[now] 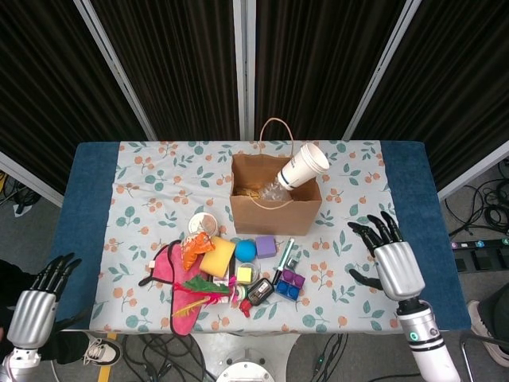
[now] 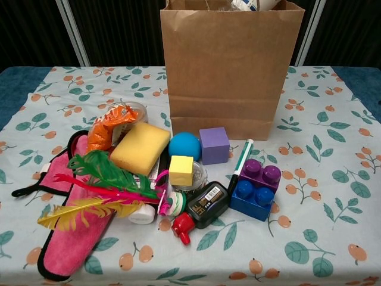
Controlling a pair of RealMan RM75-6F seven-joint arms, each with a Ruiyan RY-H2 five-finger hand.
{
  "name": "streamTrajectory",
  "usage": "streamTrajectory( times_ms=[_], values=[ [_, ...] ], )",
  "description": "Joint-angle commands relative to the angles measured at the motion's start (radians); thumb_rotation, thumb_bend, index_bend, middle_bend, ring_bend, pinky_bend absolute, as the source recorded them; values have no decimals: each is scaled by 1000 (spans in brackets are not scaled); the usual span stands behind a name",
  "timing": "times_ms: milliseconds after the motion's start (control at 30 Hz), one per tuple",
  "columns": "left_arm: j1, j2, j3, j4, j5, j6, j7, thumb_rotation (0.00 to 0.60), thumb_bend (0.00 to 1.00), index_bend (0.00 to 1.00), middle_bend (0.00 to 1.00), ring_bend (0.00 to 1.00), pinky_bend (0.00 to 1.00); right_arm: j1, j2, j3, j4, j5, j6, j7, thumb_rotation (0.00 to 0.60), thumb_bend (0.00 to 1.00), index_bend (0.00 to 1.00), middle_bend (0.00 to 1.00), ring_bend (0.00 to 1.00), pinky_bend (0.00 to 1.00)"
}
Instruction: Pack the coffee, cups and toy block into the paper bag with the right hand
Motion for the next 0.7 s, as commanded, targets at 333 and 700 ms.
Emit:
streamTrajectory(
  times_ms=[333,700],
  values=[
    [0,-1,0,5,-6,-4,-2,600,153,178,195,124,233,-35,-211,-20,176,38,-85,115,600,0,191,258,94,1],
    [1,2,-10,7,-20,-1,-23,600,152,178,195,124,233,-26,-324,-14,208,71,-155,75,600,0,184,236,74,0]
  ],
)
